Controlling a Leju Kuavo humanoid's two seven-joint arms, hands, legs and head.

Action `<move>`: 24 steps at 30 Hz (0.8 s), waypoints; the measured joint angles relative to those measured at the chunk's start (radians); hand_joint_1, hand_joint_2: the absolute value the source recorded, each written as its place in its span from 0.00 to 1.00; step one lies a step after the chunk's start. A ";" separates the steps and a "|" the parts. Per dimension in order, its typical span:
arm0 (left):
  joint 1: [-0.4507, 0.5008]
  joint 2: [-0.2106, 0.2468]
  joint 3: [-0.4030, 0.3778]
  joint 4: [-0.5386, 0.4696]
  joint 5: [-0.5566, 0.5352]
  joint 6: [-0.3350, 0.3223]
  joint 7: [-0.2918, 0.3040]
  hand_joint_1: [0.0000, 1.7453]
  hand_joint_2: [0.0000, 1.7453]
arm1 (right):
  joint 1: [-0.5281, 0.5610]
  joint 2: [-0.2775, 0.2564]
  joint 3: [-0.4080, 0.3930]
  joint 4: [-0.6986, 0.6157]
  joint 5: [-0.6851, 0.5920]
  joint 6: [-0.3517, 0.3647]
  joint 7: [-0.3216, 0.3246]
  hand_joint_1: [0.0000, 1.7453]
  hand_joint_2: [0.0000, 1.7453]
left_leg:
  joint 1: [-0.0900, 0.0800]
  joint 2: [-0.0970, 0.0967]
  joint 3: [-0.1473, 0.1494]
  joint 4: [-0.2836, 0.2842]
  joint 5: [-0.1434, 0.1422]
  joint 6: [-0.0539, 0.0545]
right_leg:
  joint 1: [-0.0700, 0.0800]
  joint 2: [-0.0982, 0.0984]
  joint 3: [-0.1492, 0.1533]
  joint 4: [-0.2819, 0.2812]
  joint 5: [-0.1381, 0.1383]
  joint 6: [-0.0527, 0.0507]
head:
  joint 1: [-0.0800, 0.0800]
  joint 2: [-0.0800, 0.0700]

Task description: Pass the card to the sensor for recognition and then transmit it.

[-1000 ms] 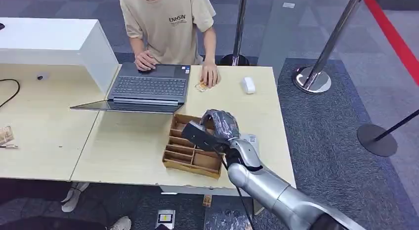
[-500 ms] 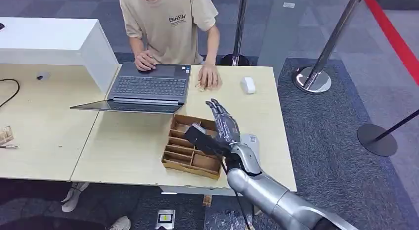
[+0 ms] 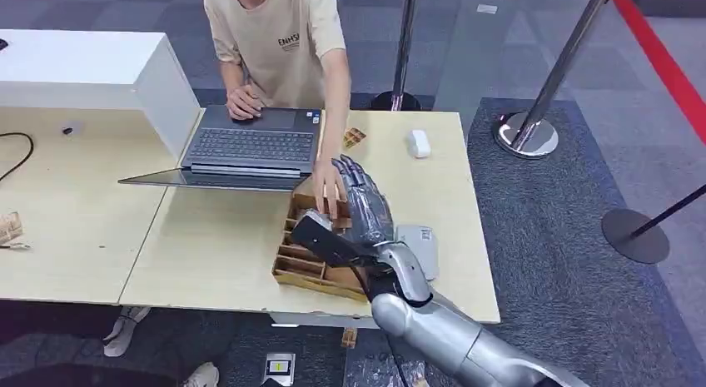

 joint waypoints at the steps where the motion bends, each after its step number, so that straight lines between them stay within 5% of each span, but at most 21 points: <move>1: 0.001 0.000 0.000 0.000 0.003 0.000 -0.001 0.00 1.00 | 0.004 -0.003 0.000 -0.012 0.001 0.014 0.003 0.00 1.00 | 0.000 0.000 0.000 0.000 0.000 0.000 | 0.000 0.000 0.000 0.000 0.000 0.000 | 0.000 0.000; 9: 0.002 0.001 0.000 0.000 0.005 -0.008 -0.015 0.00 1.00 | 0.039 -0.040 0.001 -0.074 0.002 0.095 0.013 0.00 1.00 | 0.000 0.000 0.000 0.000 0.000 0.000 | 0.000 0.000 0.000 0.000 0.000 0.000 | 0.000 0.000; 24: 0.002 0.002 0.000 0.000 -0.004 -0.015 -0.007 0.00 1.00 | 0.036 -0.075 0.007 -0.027 0.025 0.140 0.000 0.01 1.00 | 0.000 0.000 -0.001 0.000 0.000 0.000 | 0.000 0.000 0.000 0.000 0.000 0.000 | 0.000 0.000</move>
